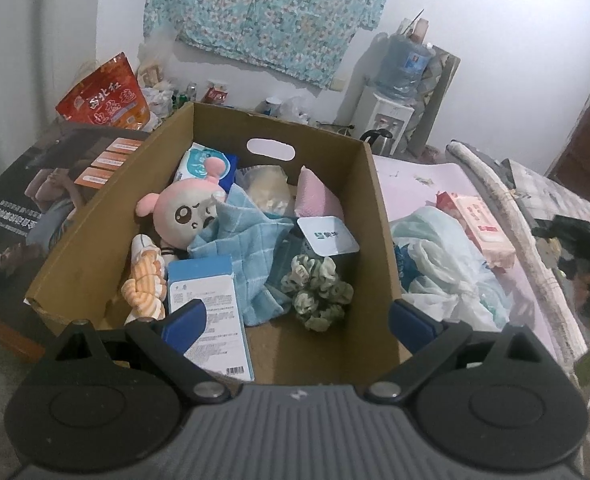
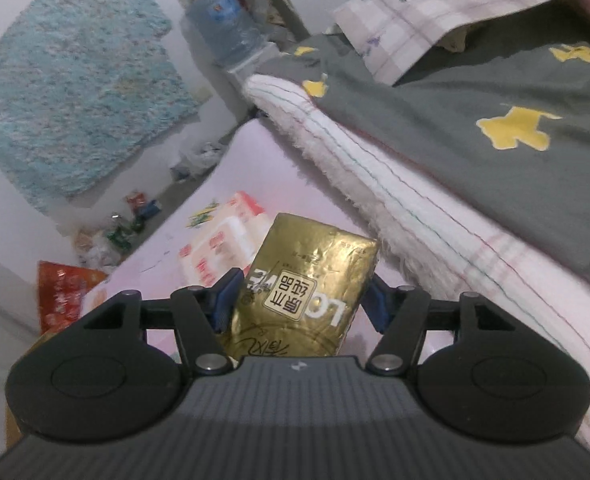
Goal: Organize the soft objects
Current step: 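Carry the gold packet with the right tool into the box and open it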
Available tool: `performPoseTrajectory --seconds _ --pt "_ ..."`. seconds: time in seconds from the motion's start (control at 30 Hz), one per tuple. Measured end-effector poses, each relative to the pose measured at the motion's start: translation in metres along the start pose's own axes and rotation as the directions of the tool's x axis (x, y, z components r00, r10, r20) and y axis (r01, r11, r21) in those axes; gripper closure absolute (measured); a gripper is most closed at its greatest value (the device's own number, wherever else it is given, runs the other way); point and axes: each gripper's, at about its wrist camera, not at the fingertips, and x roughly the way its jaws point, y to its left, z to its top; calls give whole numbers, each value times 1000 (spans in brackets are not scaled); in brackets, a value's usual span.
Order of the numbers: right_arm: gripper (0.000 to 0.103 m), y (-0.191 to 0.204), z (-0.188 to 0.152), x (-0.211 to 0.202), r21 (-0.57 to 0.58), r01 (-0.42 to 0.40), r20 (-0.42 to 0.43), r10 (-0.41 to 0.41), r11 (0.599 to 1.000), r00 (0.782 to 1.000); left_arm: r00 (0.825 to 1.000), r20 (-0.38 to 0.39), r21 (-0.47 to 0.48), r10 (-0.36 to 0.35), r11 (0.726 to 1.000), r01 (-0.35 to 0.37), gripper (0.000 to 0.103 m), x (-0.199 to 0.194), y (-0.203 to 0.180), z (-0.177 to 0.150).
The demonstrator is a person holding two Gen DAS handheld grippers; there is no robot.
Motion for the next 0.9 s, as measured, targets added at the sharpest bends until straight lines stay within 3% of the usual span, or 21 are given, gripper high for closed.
performPoseTrajectory --seconds 0.2,0.3,0.4,0.53,0.63,0.73,0.9 --pt "42 33 -29 -73 -87 -149 -23 147 985 989 1000 25 -16 -16 1000 17 4 -15 13 -9" --pt "42 68 -46 -105 -153 -252 -68 244 956 967 999 45 -32 -15 999 16 4 -25 21 -14" --pt "42 112 -67 -127 -228 -367 -151 340 902 928 998 60 -50 -11 999 14 4 -33 29 -18" --pt "41 181 -106 -135 -295 -536 -336 439 791 833 997 81 -86 -12 996 19 4 -42 41 -25" --pt "41 234 -142 -127 -359 -598 -471 415 716 779 995 97 -107 -6 994 17 4 -45 51 -28" --pt "41 277 -178 -111 -407 -625 -582 338 666 739 994 109 -122 8 992 5 4 -47 61 -30" --pt "41 328 -230 -87 -503 -626 -677 178 596 714 993 119 -166 24 986 -4 4 -49 84 -32"
